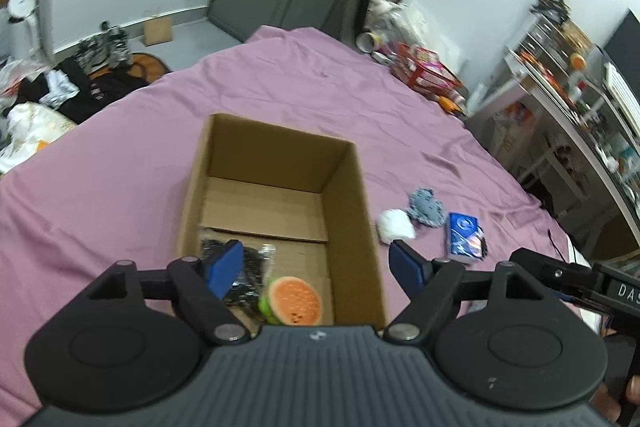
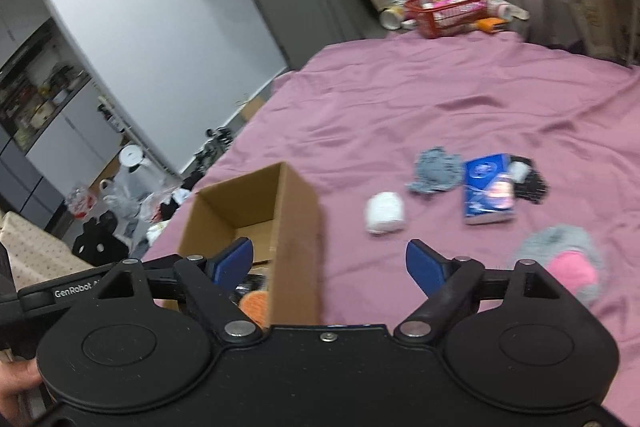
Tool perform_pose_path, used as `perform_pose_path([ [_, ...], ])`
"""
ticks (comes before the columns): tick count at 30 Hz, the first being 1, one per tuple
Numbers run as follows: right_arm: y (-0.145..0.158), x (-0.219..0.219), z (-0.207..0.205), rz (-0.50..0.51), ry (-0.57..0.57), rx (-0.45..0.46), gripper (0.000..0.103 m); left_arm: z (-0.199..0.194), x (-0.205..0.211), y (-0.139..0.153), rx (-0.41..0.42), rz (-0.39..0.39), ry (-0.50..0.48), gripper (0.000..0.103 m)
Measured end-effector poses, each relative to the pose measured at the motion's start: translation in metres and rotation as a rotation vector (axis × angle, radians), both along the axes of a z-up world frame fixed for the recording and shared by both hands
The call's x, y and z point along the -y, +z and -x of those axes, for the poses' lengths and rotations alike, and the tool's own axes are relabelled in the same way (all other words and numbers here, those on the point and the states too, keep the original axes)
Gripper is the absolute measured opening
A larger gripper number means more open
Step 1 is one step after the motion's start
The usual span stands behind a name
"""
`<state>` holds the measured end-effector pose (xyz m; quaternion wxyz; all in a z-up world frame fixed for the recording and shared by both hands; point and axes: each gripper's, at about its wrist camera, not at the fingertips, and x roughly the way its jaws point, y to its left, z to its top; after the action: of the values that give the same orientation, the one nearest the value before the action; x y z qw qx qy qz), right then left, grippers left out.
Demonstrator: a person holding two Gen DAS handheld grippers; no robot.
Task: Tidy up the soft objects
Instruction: 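Carry the bag into the box and open the left gripper while the right gripper drops the eyeball plush in, then close both grippers on the grey fluffy plush with the pink patch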
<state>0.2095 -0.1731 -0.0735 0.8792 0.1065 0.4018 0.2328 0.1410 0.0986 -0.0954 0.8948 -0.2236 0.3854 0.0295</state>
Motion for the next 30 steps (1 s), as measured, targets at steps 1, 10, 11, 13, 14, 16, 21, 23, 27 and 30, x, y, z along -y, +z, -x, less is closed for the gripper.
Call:
perform_pose_path([
  [1,0.000,0.006,0.000,0.003,-0.010,0.002,0.083,-0.001,0.003,0.001,0.002,-0.004,-0.012,0.079],
  [10,-0.004,0.058,-0.001,0.009,-0.104,0.002,0.083,-0.020,0.030,0.015,0.010,-0.038,-0.109,0.079],
  [11,-0.005,0.063,-0.001,0.012,-0.112,0.003,0.083,-0.023,0.032,0.016,0.009,-0.034,-0.114,0.079],
  [13,-0.007,0.073,0.000,0.016,-0.125,0.010,0.083,-0.027,0.038,0.017,0.013,-0.035,-0.133,0.079],
  [14,-0.008,0.078,0.000,0.017,-0.132,0.014,0.083,-0.029,0.040,0.018,0.014,-0.037,-0.146,0.079],
  [16,-0.010,0.088,0.002,0.022,-0.148,0.022,0.082,-0.035,0.046,0.018,0.014,-0.036,-0.168,0.079],
  [21,-0.020,0.113,0.002,0.027,-0.179,0.008,0.067,-0.050,0.064,0.015,0.008,-0.033,-0.209,0.079],
  [23,-0.025,0.122,0.001,0.026,-0.191,-0.008,0.055,-0.054,0.075,0.014,0.018,-0.040,-0.239,0.079],
  [27,-0.036,0.136,0.001,0.036,-0.208,-0.035,0.041,-0.061,0.103,0.009,0.028,-0.090,-0.314,0.079],
  [30,-0.044,0.145,0.001,0.054,-0.227,-0.053,0.036,-0.067,0.121,0.001,0.016,-0.101,-0.366,0.079],
])
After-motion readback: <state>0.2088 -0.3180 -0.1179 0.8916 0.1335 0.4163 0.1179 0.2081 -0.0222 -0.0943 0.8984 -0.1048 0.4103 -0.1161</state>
